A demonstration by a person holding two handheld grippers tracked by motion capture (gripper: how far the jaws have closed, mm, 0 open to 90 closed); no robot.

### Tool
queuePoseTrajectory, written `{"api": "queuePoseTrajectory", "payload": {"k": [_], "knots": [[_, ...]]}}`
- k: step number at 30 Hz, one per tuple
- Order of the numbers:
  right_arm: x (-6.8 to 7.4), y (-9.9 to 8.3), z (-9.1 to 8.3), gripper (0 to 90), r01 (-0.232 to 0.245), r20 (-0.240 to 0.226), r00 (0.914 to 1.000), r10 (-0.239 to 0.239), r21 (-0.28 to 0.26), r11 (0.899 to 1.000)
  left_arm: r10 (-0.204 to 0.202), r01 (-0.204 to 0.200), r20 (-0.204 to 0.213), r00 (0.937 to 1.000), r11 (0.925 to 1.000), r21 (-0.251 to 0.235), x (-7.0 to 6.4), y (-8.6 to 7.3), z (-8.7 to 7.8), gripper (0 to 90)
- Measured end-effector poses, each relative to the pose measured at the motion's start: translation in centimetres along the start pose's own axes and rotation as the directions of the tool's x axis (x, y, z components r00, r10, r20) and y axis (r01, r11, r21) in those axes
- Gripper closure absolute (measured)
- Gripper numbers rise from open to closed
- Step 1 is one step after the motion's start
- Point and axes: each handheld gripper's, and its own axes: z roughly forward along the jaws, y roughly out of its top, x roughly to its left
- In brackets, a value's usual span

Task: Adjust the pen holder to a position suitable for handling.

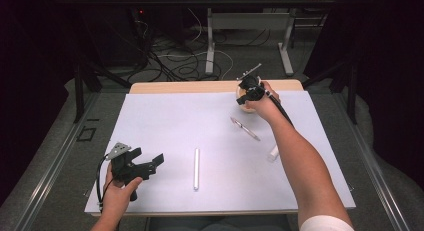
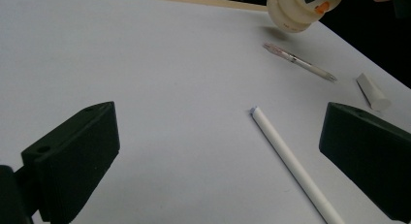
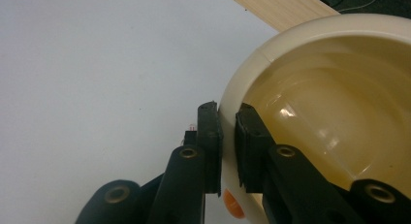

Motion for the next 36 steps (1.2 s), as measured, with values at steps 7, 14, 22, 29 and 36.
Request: {"api": "queuePoseTrajectory", "payload": {"k": [7,14,22,29,36], "knots": [[1.3,0.0,-1.6,82.7,0.008,-0.054,0.9985,-0.008,0.005,1.0,0.007,-0.007,-0.006,1.0,1.0,0.0,-0.1,0.0,-0.1,1.0],[3.8,-0.2,-2.6,82.7,0.013,-0.133,0.991,-0.016,-0.026,1.0,0.016,-0.016,-0.005,0.9999,0.9999,0.006,-0.1,0.0,0.0,1.2],[7.0,-0.5,-4.1,82.9,0.055,-0.202,0.9783,-0.046,0.037,0.998,0.015,-0.015,-0.011,0.9998,0.9999,0.008,-0.2,0.0,0.0,1.3],[9.5,-1.4,-3.6,82.8,0.039,-0.263,0.9644,-0.027,0.037,0.999,0.015,-0.015,-0.013,0.9998,0.9998,0.01,-0.3,0.0,0.1,1.3],[11.3,-1.9,-3.3,82.8,0.08,-0.319,0.9472,-0.034,0.131,0.988,0.013,-0.013,-0.012,0.9998,0.9999,0.011,-0.3,0.0,0.1,1.5]]}}
